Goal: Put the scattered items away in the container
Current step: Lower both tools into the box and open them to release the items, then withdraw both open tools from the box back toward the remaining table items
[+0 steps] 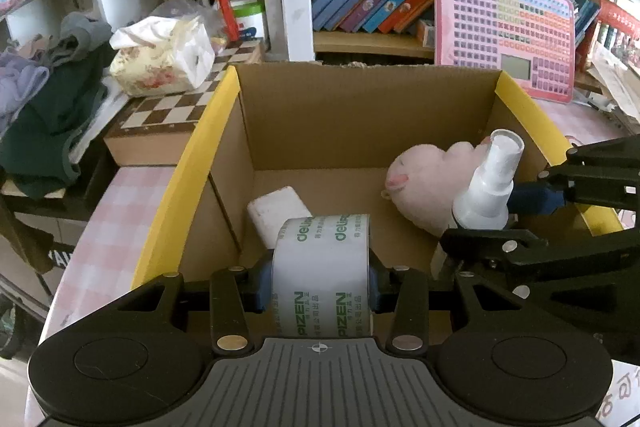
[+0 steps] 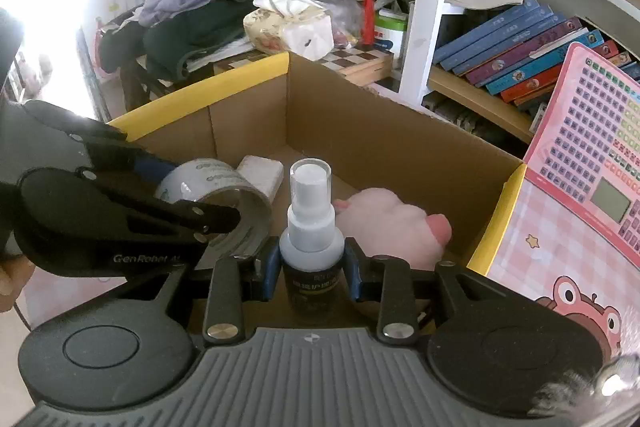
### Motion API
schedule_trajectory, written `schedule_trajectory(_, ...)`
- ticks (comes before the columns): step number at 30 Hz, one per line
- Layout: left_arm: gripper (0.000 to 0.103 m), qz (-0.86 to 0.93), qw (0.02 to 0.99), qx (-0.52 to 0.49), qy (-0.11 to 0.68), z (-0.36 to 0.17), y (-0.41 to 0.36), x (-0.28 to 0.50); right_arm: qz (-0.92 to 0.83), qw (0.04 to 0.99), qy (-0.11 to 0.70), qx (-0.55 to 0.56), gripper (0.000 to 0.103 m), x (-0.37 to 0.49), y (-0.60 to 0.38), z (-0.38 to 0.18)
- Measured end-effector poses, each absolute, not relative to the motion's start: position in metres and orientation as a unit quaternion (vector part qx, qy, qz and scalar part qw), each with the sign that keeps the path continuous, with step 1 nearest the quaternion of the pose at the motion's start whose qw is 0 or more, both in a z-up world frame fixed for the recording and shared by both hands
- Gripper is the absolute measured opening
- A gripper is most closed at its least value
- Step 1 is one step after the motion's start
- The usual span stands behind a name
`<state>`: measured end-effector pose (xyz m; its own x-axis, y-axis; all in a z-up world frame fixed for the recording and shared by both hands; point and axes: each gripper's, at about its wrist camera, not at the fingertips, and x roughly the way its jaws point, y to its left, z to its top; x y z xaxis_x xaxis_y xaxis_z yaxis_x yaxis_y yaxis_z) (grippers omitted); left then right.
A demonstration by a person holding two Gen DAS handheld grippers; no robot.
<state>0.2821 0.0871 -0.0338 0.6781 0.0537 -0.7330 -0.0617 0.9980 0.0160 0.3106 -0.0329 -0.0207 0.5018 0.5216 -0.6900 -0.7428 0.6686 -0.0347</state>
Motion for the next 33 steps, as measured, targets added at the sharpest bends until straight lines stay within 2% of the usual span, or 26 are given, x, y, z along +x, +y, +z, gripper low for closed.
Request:
schedule_trajectory(4,0.051,0.028,0.92,-0.003,0.391,-0.03,0.088,0.279,0.372,0.856,0.321,-0.16,0.038,0.308,-0.036,-0.019)
schedule_trajectory(6,0.052,0.023,0.923,-0.009,0.384,-0.025,0.09,0.276,0.366,0.862,0.316,-0.149,0.054,0.306,-0.042,-0.016)
schedule_trajectory(8,0.058,0.018,0.928,-0.013,0.371,-0.019,0.09,0.27,0.366,0.866,0.318,-0.124,0.061,0.305,-0.051,-0.011)
schedule_trajectory(10,0.07,0.021,0.935,-0.008,0.355,-0.012,0.088,0.261,0.363,0.869,0.317,-0.11,0.062,0.3,-0.059,-0.006)
schedule_trajectory(11,0.071,0.021,0.939,-0.002,0.343,-0.008,0.086,0.255,0.36,0.872,0.314,-0.109,0.062,0.296,-0.062,-0.003)
schedule_trajectory(17,0.072,-0.003,0.953,0.005,0.304,0.013,0.082,0.224,0.335,0.89,0.296,-0.092,0.065,0.264,-0.077,0.015)
schedule_trajectory(29,0.072,-0.009,0.96,0.011,0.278,0.035,0.084,0.149,0.28,0.919,0.266,-0.084,0.07,0.183,-0.077,0.036)
schedule_trajectory(33,0.077,-0.01,0.962,0.007,0.272,0.038,0.086,0.121,0.239,0.932,0.266,-0.06,0.072,0.152,-0.08,0.037)
